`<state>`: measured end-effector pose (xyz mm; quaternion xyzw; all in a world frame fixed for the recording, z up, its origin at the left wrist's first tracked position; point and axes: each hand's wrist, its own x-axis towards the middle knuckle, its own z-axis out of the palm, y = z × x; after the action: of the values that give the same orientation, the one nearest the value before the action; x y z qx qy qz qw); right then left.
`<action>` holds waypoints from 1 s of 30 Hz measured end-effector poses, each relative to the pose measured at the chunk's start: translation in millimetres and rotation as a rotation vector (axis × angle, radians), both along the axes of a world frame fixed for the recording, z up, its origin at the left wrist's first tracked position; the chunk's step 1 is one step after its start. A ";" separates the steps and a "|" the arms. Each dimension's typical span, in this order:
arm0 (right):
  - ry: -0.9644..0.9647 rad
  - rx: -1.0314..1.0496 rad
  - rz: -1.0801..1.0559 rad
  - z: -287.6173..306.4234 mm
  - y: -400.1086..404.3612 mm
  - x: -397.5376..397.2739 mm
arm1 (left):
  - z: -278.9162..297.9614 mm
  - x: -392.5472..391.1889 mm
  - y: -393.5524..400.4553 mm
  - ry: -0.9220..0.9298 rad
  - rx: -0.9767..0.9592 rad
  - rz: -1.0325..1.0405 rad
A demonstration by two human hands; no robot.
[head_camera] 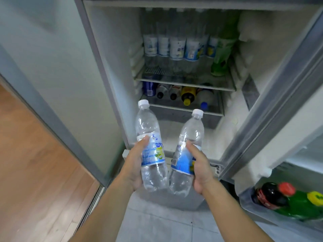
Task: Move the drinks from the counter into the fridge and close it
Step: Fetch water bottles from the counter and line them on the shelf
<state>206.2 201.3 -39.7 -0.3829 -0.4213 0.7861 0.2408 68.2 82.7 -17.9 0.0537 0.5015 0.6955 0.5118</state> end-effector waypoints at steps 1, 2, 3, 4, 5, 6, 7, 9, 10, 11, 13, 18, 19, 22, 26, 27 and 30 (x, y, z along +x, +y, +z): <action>0.007 0.004 -0.027 6.3 11.2 -6.1 | 5.2 -9.1 12.3 -0.014 0.007 -0.016; 0.015 0.006 -0.047 12.1 22.8 -12.2 | 10.4 -18.7 25.0 -0.013 0.014 -0.022; 0.019 0.014 -0.069 19.1 34.0 -18.8 | 16.9 -27.9 37.5 0.013 0.016 -0.024; 0.017 0.039 -0.093 26.2 44.9 -25.6 | 23.2 -36.6 50.1 0.066 0.012 -0.018; 0.012 0.081 -0.117 33.8 55.6 -33.4 | 30.1 -45.6 62.3 0.130 0.016 -0.001; 0.007 0.136 -0.145 41.7 66.0 -42.7 | 36.6 -55.9 75.0 0.200 0.038 0.023; 0.007 0.195 -0.177 50.9 76.3 -53.2 | 44.2 -66.6 87.5 0.267 0.072 0.042; 0.012 0.314 -0.239 70.5 97.0 -76.7 | 60.4 -89.8 111.4 0.416 0.122 0.061; 0.018 0.372 -0.262 81.1 107.8 -89.8 | 68.3 -102.4 123.6 0.494 0.130 0.075; 0.025 0.428 -0.281 91.2 118.4 -103.2 | 76.9 -113.9 135.8 0.560 0.132 0.099; 0.062 0.522 -0.317 109.6 139.5 -130.4 | 92.6 -136.5 160.3 0.655 0.136 0.164; 0.067 0.651 -0.368 139.5 184.6 -191.7 | 119.2 -180.8 217.1 0.951 0.122 0.242; 0.053 0.643 -0.383 142.2 192.0 -202.4 | 120.9 -186.9 226.3 0.986 0.137 0.265; -0.019 0.676 -0.398 146.0 209.0 -230.1 | 120.9 -199.7 251.1 1.050 0.228 0.319; -0.027 0.738 -0.319 142.4 215.7 -252.8 | 114.5 -211.8 272.7 1.102 0.201 0.355; -0.022 0.759 -0.292 140.2 216.3 -256.7 | 111.8 -214.4 275.4 1.117 0.206 0.371; -0.029 0.817 -0.220 137.2 218.8 -263.3 | 103.1 -220.2 276.0 1.163 0.142 0.413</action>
<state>-57.1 420.1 97.5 -0.3096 -0.6581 0.5188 0.4492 -152.0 358.7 85.2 0.3596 0.6507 0.6688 0.0049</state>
